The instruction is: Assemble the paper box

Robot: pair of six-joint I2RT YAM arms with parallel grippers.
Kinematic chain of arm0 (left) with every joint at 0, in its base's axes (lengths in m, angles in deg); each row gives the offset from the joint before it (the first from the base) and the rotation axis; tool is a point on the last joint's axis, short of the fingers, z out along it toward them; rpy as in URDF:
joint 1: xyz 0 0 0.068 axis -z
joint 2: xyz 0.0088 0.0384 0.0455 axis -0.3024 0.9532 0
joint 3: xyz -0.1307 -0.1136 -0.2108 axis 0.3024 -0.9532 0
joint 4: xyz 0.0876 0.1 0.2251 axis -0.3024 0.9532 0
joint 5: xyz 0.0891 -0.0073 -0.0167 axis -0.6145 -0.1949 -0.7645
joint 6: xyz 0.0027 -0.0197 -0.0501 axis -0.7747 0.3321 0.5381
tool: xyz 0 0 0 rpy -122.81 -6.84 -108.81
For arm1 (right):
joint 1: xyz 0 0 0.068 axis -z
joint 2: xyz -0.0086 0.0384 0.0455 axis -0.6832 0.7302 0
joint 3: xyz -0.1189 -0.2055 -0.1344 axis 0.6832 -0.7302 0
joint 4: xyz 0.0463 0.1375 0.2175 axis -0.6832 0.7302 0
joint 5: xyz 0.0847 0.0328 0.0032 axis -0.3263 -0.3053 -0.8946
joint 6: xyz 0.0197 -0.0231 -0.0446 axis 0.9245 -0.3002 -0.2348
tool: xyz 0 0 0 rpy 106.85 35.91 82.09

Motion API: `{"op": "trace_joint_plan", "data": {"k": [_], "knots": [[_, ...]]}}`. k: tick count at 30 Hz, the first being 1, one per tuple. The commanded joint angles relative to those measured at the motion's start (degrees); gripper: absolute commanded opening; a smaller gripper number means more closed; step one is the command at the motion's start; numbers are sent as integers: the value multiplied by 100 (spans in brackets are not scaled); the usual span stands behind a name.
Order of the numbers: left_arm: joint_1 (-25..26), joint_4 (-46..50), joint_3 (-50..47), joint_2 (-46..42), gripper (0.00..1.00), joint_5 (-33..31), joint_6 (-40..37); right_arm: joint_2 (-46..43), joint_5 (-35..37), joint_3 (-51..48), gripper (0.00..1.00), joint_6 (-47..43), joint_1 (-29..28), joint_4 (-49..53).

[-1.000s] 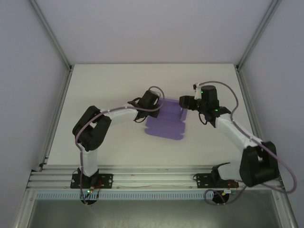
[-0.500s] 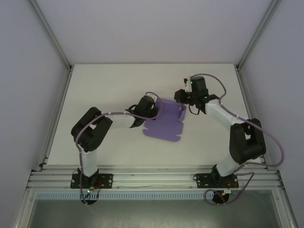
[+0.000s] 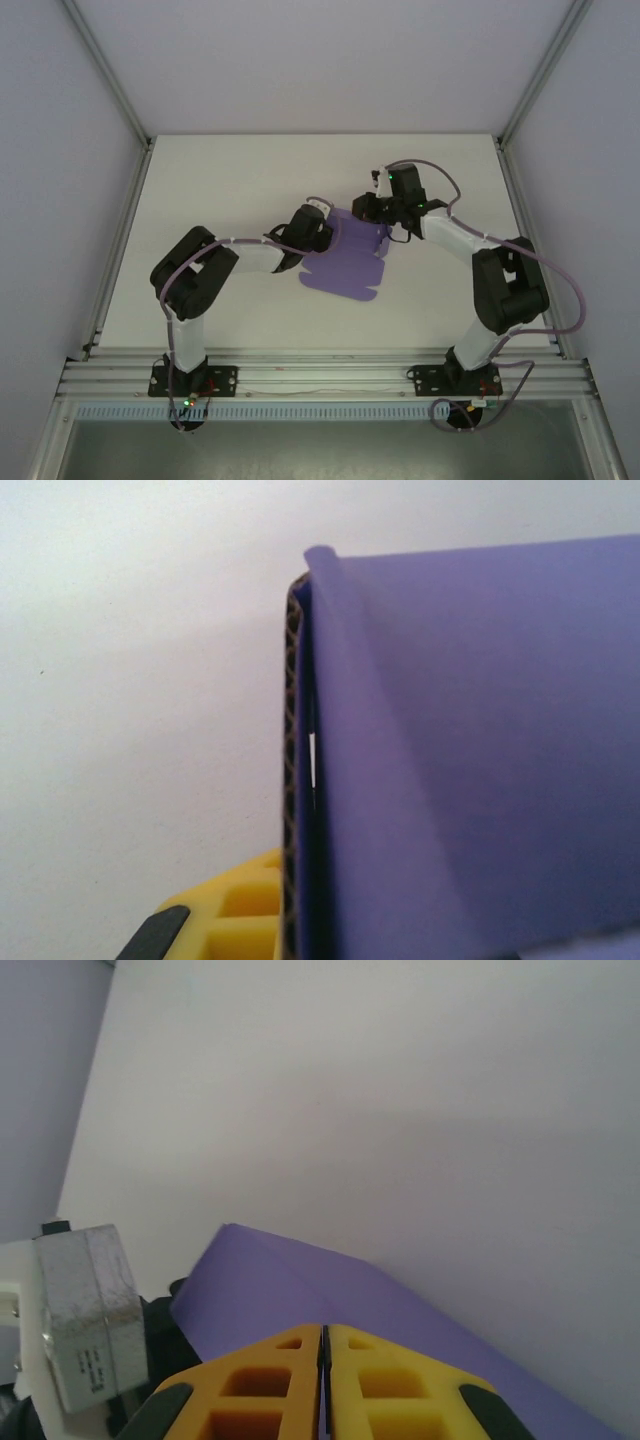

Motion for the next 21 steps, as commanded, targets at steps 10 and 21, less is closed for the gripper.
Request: {"op": "trace_joint_plan", "data": {"k": [10, 21], "knots": [[58, -723, -215, 302, 0, -37, 3, 707, 306, 255, 6, -258, -226, 715], [58, -522, -159, 274, 12, -47, 31, 724, 1623, 287, 5, -1363, -775, 2125]]}}
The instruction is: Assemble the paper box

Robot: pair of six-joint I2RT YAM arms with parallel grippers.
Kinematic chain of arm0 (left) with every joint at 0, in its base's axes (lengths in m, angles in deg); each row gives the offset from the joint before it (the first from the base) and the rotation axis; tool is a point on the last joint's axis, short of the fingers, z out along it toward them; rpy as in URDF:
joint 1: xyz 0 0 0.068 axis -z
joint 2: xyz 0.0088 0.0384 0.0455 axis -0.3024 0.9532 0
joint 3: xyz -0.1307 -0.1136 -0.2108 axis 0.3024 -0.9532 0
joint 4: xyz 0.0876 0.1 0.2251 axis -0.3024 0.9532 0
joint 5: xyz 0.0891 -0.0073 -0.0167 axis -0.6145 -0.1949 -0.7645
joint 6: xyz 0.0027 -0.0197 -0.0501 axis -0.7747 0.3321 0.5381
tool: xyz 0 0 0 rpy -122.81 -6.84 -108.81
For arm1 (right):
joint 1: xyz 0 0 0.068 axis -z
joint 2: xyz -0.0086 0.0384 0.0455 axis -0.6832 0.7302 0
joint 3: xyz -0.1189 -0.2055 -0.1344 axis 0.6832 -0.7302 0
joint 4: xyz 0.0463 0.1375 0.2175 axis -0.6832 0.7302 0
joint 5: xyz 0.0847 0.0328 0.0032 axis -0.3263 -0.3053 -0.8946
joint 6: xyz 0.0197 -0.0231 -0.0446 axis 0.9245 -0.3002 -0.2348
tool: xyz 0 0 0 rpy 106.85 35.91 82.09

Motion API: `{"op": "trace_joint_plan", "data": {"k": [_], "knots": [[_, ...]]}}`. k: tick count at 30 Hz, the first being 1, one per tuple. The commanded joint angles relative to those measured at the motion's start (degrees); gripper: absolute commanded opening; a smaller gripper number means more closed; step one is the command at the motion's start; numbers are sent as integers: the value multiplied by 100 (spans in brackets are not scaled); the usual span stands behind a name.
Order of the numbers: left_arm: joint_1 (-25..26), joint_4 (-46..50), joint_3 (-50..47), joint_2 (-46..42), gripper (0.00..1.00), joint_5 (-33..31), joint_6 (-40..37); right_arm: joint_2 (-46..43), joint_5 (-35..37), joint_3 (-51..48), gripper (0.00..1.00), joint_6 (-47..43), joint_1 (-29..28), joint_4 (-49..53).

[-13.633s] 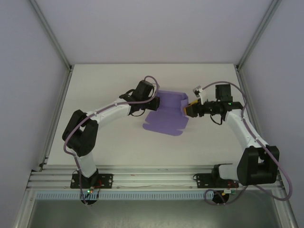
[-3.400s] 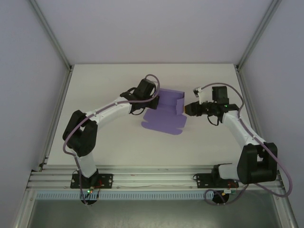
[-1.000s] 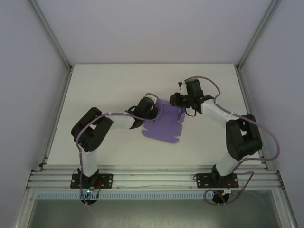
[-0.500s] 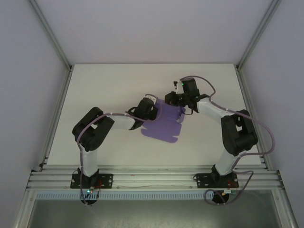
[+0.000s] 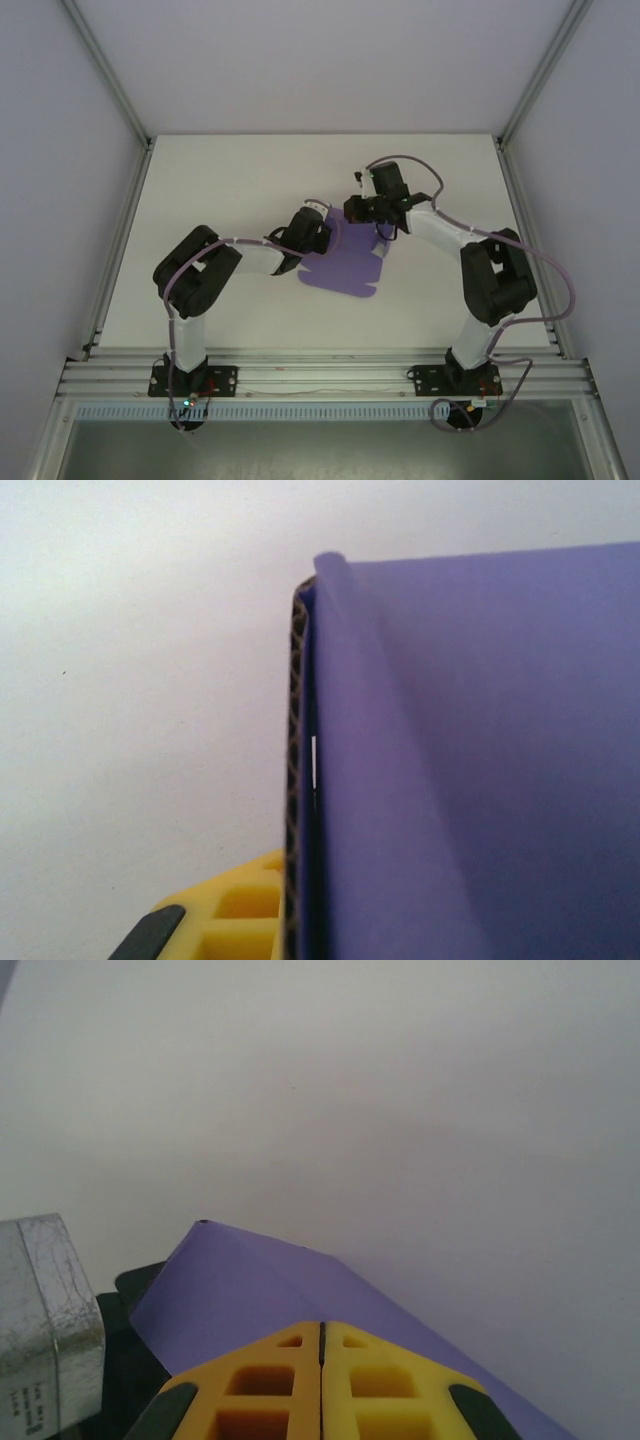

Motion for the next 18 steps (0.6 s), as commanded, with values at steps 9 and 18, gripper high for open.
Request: {"op": "trace_joint_plan", "data": {"k": [9, 18], "knots": [[68, -283, -128, 66, 20, 157, 95, 468, 1487, -592, 0, -499, -757, 1289], [68, -202, 126, 177, 0, -127, 63, 358, 1507, -716, 0, -428, -762, 1206]]}}
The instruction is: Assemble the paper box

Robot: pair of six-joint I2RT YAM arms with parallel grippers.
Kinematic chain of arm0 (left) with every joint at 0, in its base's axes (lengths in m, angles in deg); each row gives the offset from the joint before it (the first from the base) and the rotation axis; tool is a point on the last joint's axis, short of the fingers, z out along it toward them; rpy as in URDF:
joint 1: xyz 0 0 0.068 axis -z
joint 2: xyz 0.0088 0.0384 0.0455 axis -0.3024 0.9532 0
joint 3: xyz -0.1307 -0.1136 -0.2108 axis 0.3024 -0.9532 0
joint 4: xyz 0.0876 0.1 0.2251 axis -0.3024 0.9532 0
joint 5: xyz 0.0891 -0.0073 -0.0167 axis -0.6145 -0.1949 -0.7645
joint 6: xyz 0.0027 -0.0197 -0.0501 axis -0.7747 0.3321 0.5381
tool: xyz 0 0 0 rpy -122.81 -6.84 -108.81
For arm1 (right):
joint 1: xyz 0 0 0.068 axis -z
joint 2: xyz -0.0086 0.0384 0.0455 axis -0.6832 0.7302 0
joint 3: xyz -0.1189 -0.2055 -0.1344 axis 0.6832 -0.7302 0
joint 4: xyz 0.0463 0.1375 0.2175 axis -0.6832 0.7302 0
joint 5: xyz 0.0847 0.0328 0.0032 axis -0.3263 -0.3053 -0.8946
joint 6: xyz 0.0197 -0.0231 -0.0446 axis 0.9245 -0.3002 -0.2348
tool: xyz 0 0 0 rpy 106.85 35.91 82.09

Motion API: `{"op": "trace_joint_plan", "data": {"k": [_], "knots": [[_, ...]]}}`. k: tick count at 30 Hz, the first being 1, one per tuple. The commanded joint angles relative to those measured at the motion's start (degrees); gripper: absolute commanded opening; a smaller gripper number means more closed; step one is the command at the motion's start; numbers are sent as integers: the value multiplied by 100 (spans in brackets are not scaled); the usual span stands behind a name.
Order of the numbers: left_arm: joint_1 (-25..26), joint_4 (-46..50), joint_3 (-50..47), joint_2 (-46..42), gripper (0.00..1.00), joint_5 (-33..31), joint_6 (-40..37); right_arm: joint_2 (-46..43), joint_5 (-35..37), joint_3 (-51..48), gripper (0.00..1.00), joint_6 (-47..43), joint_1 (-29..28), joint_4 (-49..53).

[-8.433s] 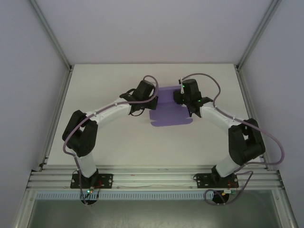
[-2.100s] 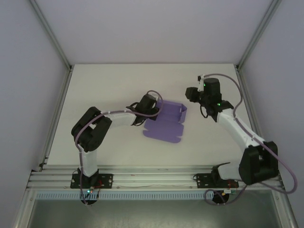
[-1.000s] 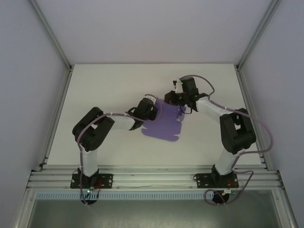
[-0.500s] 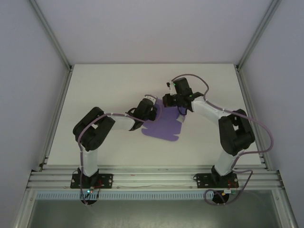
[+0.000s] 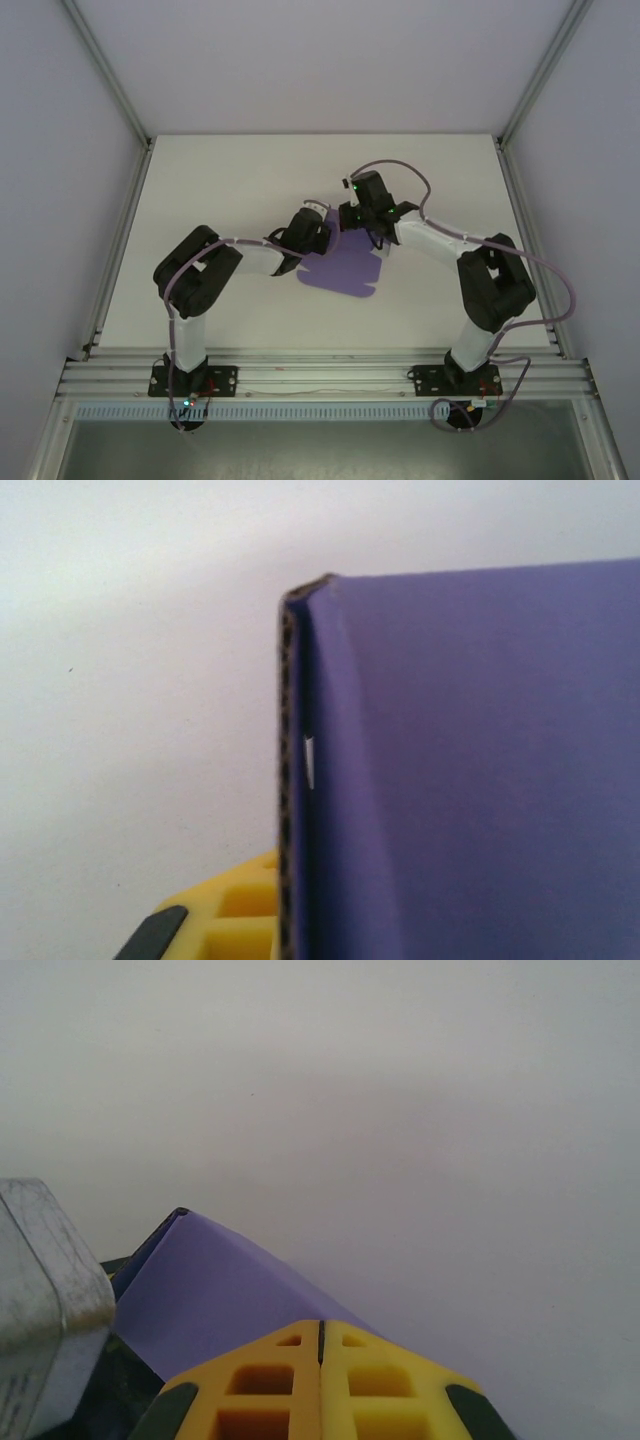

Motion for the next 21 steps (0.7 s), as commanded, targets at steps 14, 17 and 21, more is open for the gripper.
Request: {"op": "trace_joint_plan", "data": {"k": [14, 17, 21], "knots": [[-62, 413, 138, -540, 0, -545, 554, -3234, 647, -1411, 96, 471, 966, -313], [-276, 632, 88, -888, 0, -124, 859, -3961, 742, -1728, 100, 541, 1695, 5], [-633, 1024, 158, -1143, 0, 711, 1266, -3984, 404, -1741, 95, 400, 2239, 778]]}}
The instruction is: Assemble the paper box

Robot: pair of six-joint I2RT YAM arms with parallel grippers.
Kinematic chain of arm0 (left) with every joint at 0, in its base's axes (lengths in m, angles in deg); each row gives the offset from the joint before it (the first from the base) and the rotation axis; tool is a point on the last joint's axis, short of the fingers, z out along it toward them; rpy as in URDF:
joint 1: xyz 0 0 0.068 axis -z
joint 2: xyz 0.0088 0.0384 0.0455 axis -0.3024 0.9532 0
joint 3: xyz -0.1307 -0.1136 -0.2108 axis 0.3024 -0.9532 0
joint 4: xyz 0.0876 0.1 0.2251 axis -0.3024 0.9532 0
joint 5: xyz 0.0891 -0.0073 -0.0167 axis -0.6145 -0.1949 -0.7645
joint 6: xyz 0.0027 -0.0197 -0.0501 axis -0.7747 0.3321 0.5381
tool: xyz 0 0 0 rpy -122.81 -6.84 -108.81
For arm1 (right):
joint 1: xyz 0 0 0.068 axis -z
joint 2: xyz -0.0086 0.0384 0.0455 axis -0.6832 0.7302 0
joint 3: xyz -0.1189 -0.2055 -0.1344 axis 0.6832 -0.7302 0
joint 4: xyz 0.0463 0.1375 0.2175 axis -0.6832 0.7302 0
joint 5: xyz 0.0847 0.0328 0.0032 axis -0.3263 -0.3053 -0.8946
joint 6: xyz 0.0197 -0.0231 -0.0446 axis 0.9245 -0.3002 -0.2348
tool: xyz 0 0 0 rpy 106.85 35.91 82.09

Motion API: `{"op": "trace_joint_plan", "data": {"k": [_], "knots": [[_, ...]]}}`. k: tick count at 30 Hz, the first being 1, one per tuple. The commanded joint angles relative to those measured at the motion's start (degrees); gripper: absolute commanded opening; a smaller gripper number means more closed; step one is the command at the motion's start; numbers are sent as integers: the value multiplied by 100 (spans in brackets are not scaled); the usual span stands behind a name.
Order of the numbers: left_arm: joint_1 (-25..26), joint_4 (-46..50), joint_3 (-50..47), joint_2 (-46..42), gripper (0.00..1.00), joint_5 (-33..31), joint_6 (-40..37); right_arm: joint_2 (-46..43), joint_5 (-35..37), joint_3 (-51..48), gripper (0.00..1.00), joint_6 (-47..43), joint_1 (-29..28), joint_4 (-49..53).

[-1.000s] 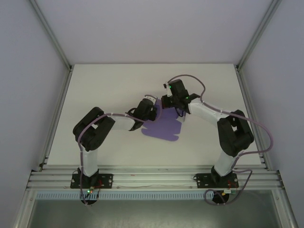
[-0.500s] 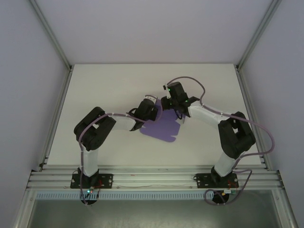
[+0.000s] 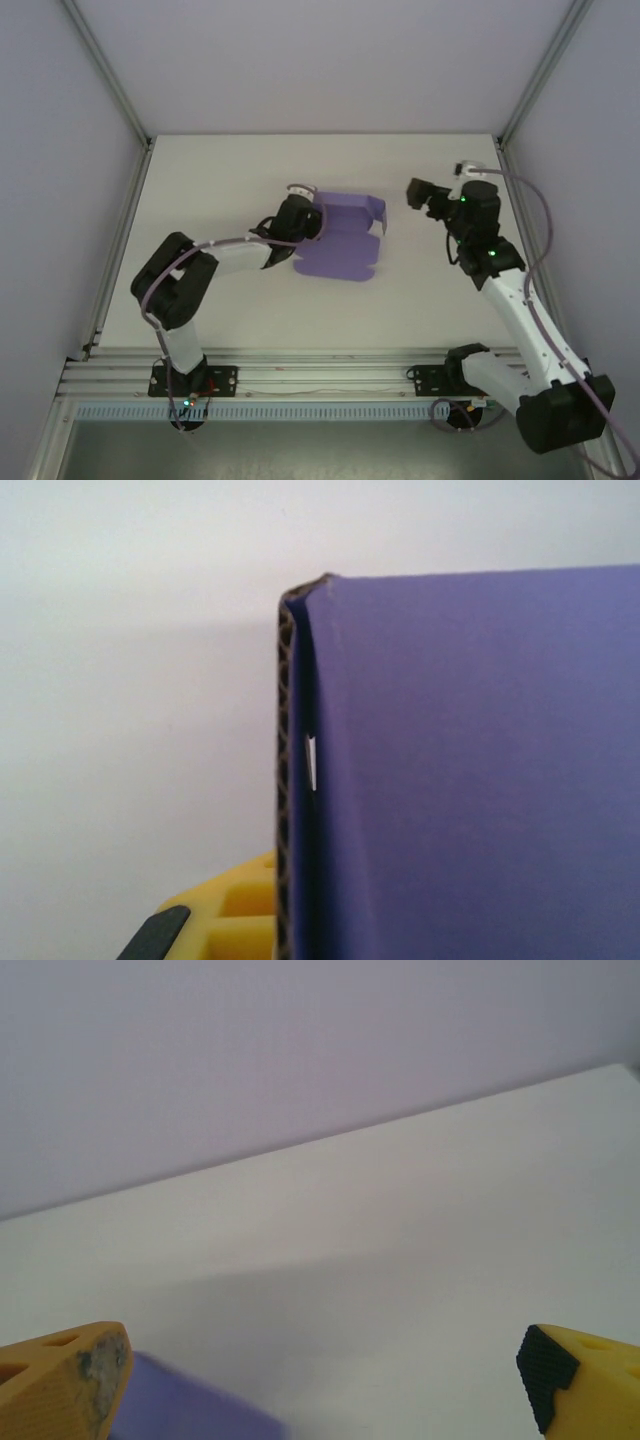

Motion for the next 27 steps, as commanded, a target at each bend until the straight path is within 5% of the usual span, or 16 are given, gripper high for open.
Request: {"op": "trace_joint_plan", "data": {"k": [1, 5, 9, 17, 27], "knots": [[-231, 481, 102, -233, 0, 673, 429, 222, -455, -195, 91, -253, 86, 607], [-230, 488, 86, -362, 0, 976, 295, 494, -2147, -258, 77, -907, 83, 12], [-231, 480, 21, -451, 0, 1200, 350, 1029, -2396, 65, 58, -1526, 83, 119], [-230, 524, 84, -401, 0, 1359, 401, 1738, -3977, 443, 49, -3069, 63, 989], [-226, 533, 214, -361, 0, 1676, 333, 2120, -3860, 771, 47, -3207, 11, 1041]]}}
